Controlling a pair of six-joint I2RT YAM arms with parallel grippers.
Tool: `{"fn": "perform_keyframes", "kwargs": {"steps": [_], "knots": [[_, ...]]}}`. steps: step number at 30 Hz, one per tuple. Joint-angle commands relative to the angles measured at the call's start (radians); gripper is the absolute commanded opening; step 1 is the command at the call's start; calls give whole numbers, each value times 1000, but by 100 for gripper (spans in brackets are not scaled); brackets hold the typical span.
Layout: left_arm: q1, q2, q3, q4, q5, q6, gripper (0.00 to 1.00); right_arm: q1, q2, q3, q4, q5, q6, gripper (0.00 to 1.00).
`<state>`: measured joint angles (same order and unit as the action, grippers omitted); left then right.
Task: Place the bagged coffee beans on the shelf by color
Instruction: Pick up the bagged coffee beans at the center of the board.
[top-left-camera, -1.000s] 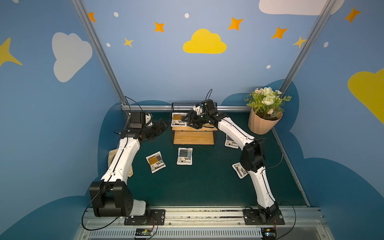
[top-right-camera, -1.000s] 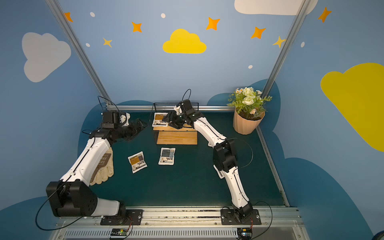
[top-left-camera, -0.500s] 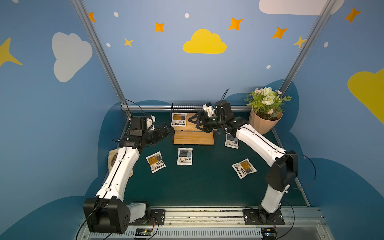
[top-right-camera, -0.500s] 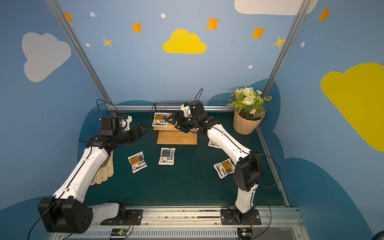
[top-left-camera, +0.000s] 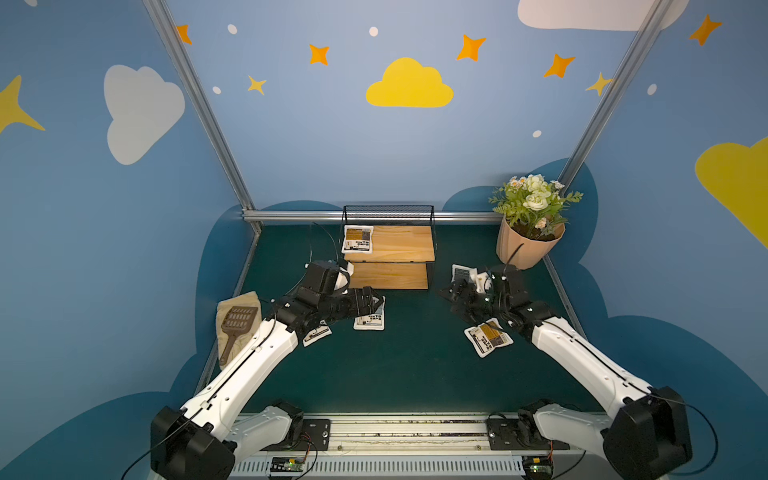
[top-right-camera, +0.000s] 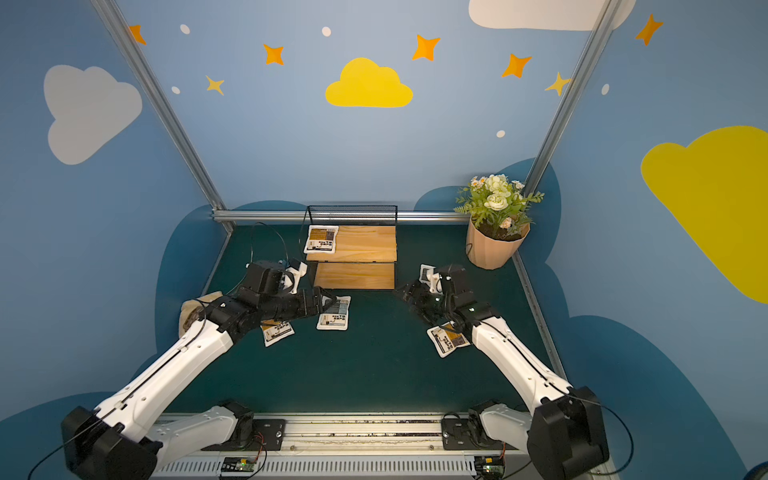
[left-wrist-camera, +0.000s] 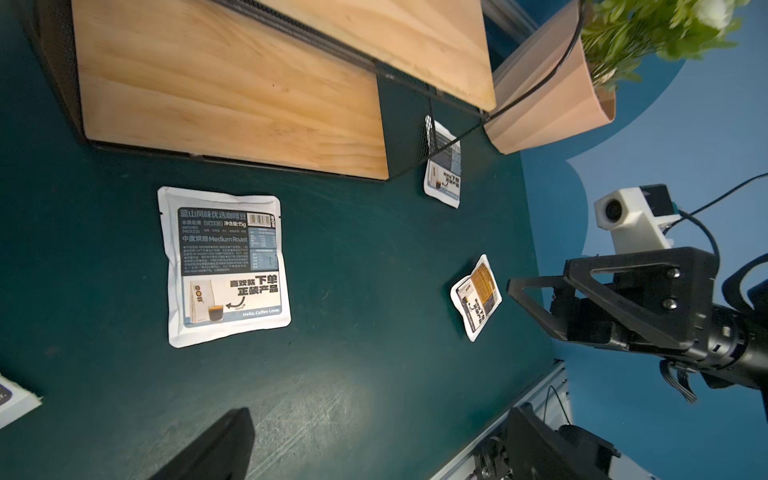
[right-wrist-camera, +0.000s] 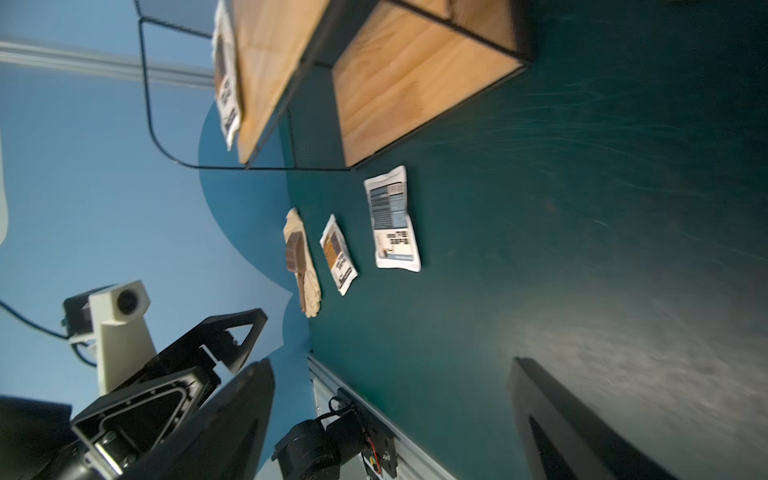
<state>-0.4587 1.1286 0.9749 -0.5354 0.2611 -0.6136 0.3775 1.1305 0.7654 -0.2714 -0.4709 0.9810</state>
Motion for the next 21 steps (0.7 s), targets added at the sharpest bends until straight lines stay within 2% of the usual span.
{"fn": "perform_keyframes", "kwargs": {"steps": [1,6,10,13,21], "knots": [[-61,18,-18,20,-84,-13,100,-80,-115,-138,-73,7,6,93],[-145,92,-30,71,-114,-31,100,-235,-263,-301,-170,-24,-29,93],[-177,154,-11,96,-109,-44,100,-358,-311,-365,-246,-52,-61,93],[-190,193,13,98,-105,-49,100,-443,-291,-382,-267,-70,-105,93],[-194,247,46,99,-104,-31,100,-592,-114,-341,-259,-36,-169,94]]}}
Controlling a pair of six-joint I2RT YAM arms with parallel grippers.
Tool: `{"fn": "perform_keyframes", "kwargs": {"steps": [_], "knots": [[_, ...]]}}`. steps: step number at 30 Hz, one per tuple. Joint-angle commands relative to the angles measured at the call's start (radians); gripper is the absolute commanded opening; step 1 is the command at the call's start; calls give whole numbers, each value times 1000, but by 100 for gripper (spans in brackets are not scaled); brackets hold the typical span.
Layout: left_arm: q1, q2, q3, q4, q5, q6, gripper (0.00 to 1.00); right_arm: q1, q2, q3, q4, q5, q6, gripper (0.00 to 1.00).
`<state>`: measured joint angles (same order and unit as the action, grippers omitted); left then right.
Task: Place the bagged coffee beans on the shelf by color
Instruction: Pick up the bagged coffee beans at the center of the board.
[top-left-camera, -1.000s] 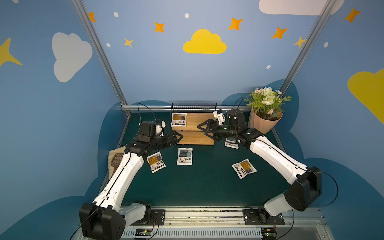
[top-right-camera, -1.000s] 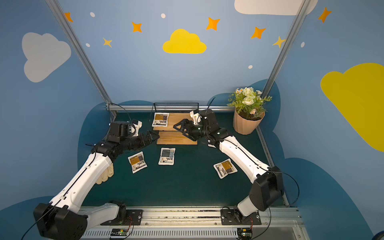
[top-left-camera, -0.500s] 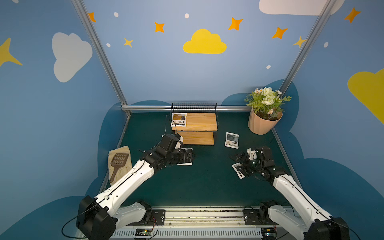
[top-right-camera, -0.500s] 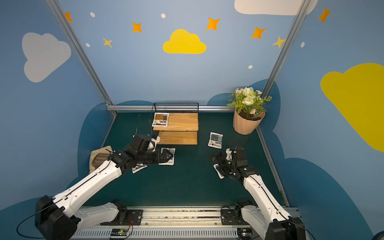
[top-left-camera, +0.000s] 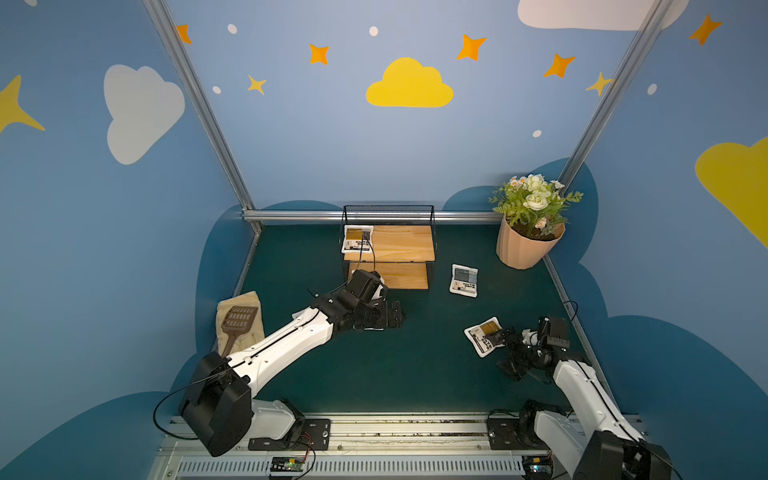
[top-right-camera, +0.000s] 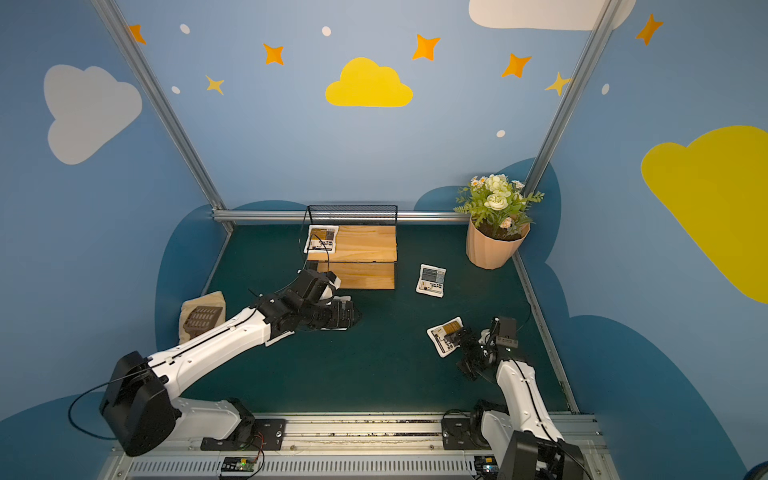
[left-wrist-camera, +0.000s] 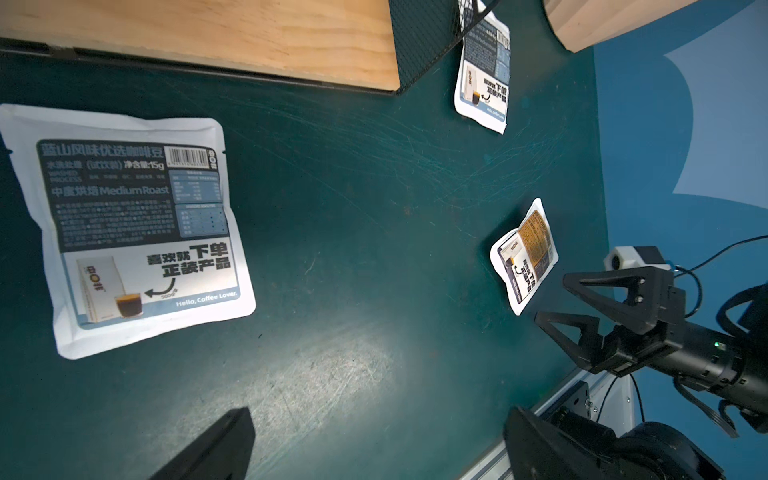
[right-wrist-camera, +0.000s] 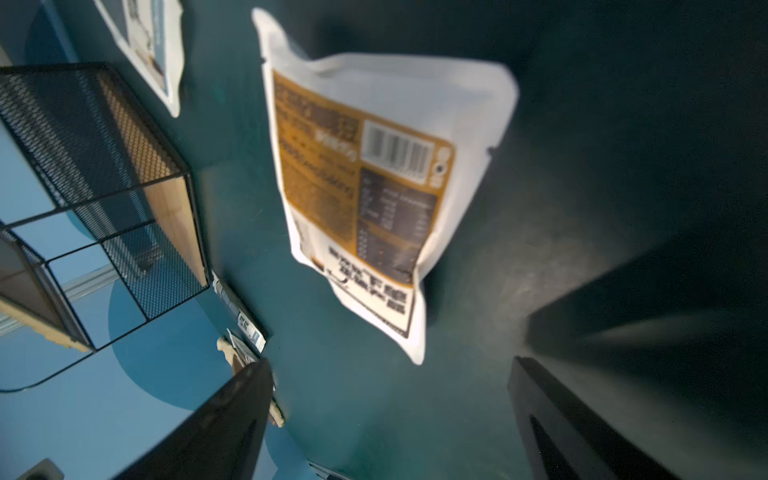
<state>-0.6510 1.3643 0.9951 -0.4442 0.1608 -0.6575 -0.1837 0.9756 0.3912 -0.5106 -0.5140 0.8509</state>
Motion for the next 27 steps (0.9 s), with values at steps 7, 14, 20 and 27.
{"fn": "perform_keyframes", "kwargs": {"steps": [7,14,20,27], "knots": [[-2,17,35,1,-6,18,100,-95,292,160,-7,-44,-142,93],[-2,9,41,-3,-12,25,100,-84,561,257,49,-105,-210,89],[-2,4,45,-3,-10,29,100,-14,638,317,45,-65,-206,87],[-2,0,46,1,-8,28,100,73,671,358,27,-43,-210,76]]}}
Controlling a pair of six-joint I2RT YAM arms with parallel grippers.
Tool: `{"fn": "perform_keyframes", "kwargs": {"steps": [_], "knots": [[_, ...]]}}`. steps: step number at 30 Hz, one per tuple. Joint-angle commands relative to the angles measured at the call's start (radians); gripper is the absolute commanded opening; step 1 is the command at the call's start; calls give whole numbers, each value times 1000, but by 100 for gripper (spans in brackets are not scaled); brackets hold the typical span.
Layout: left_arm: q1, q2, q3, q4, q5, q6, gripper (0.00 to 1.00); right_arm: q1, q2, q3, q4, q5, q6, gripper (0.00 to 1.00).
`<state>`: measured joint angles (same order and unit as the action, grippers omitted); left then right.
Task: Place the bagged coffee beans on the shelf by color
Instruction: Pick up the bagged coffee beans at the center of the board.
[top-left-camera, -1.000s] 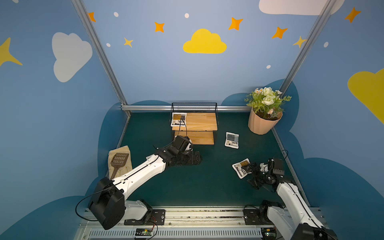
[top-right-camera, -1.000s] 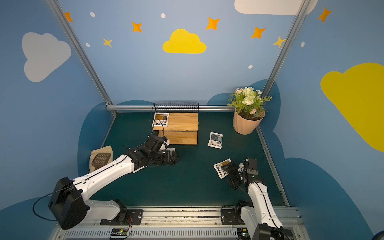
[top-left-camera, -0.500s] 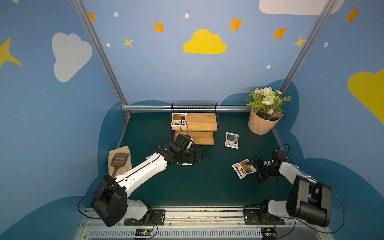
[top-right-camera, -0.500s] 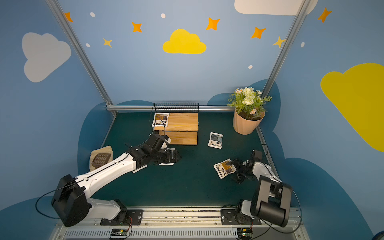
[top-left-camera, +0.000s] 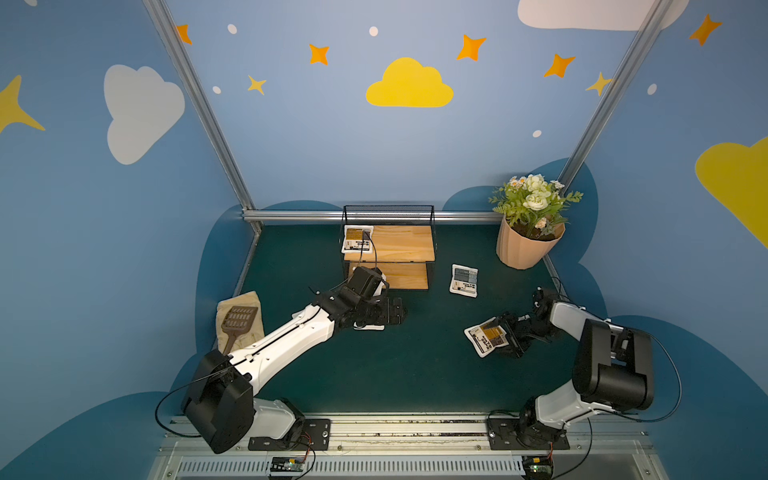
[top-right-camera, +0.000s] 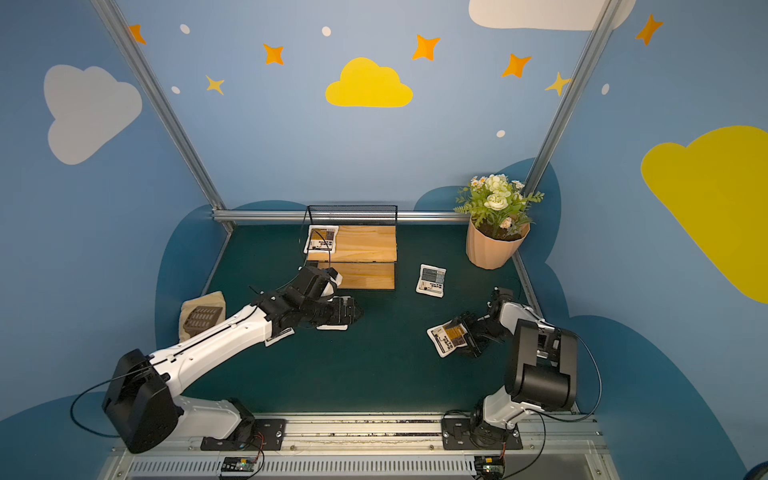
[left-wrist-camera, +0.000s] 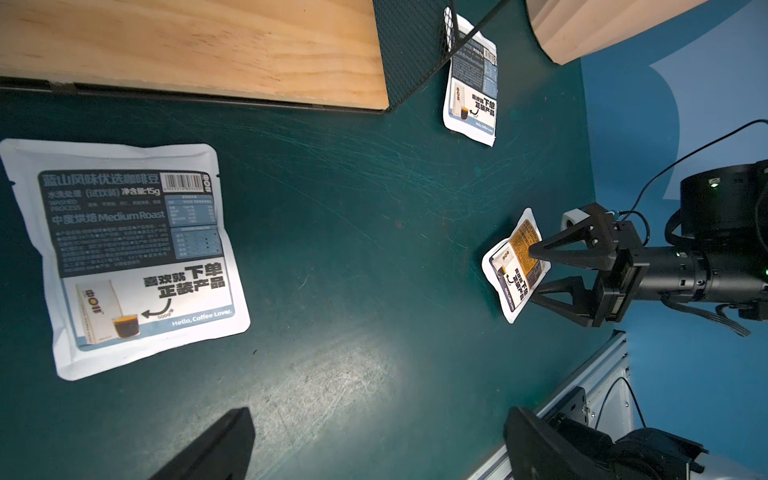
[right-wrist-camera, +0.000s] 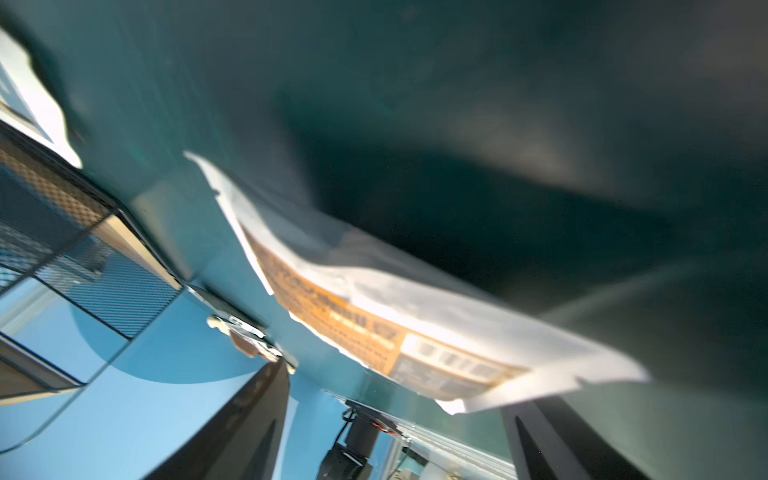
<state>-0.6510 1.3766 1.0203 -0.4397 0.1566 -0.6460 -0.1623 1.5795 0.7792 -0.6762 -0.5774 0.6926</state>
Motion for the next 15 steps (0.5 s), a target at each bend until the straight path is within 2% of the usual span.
{"fn": "perform_keyframes", "kwargs": {"steps": [1,6,15], "knots": [[-2,-12,21,-4,-4,16,100,60,68,-34,195,16,-50,73],[-2,-18,19,-4,-2,17,100,74,45,-64,215,-5,-39,55],[-2,-18,15,-5,-3,19,100,82,4,-78,201,-34,-51,11]]}}
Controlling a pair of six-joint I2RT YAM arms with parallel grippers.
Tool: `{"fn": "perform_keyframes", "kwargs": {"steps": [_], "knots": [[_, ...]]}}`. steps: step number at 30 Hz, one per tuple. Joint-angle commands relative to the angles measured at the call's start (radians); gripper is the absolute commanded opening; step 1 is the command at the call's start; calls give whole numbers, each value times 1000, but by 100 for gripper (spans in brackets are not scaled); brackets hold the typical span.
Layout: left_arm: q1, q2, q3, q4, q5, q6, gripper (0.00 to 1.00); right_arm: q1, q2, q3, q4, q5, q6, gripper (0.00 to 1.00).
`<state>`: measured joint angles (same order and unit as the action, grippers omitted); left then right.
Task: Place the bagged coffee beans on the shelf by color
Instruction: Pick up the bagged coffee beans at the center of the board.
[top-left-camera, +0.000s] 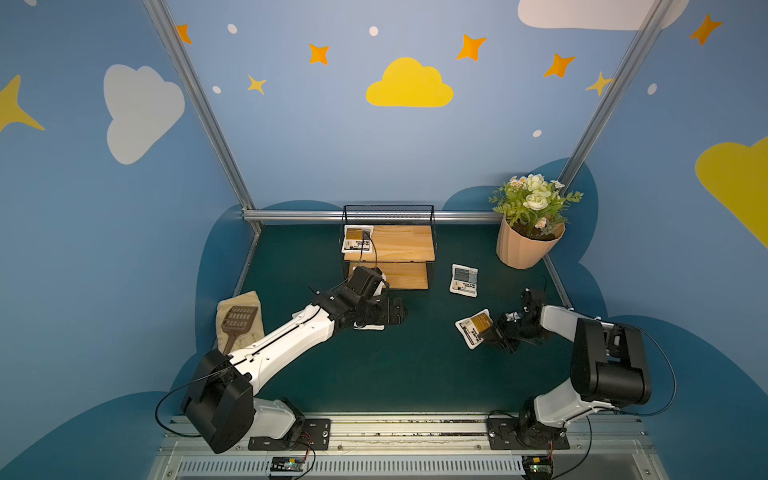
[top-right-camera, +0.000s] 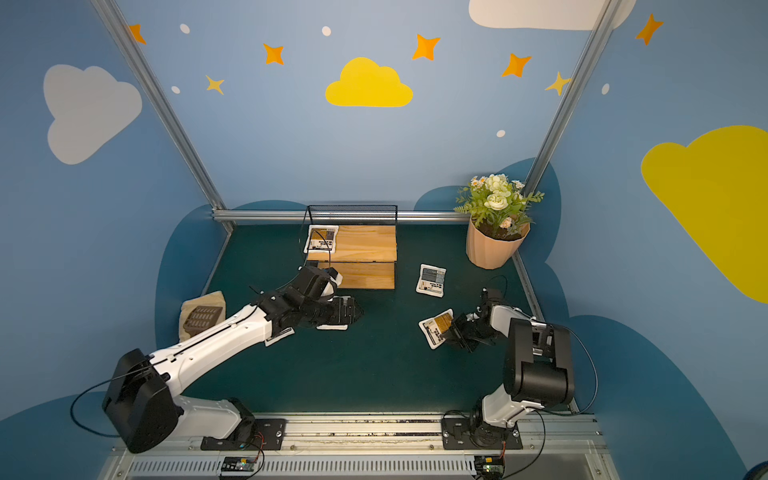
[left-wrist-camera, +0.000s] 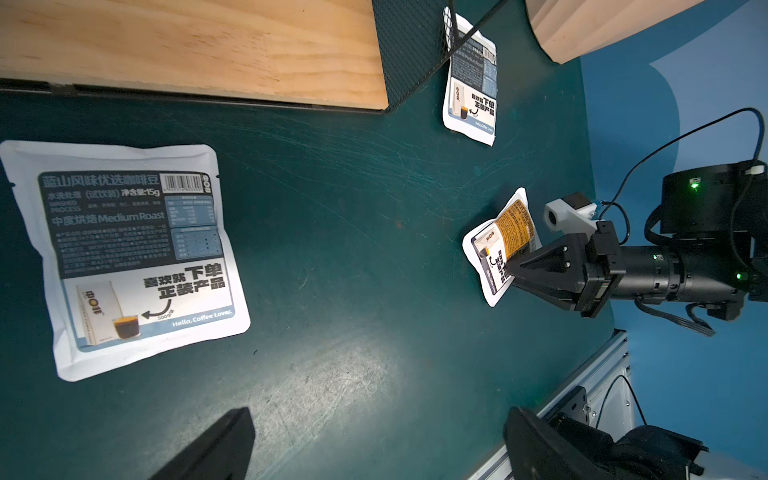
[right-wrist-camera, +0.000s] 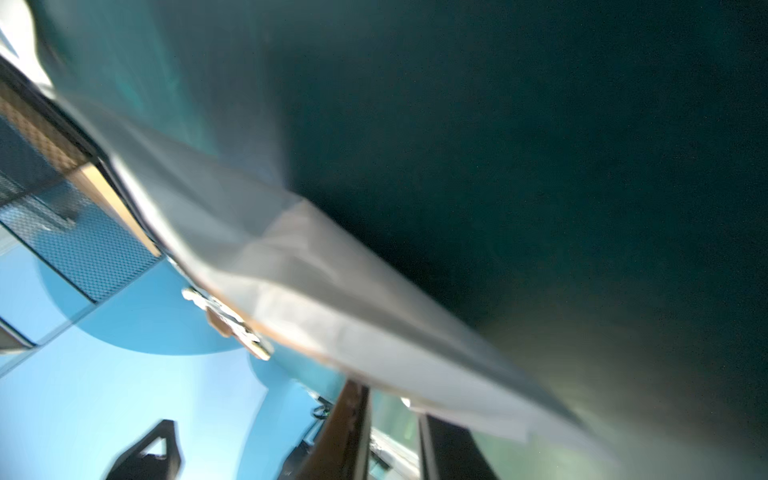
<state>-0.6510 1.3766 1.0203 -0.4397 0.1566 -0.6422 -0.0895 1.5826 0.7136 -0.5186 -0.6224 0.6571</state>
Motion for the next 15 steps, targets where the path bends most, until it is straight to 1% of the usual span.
{"fn": "perform_keyframes", "kwargs": {"steps": [1,3,9,15], "knots": [[-2,-19,15,-6,-3,14,100,10,-6,-12,39,4,-19,7],[-1,-20,15,-5,-5,14,100,12,-23,-9,25,-2,-24,0],[11,-30,28,-22,-11,17,100,40,-99,18,-37,-30,-41,0],[52,-61,44,-40,-11,30,100,106,-183,69,-128,-45,-69,0]]}}
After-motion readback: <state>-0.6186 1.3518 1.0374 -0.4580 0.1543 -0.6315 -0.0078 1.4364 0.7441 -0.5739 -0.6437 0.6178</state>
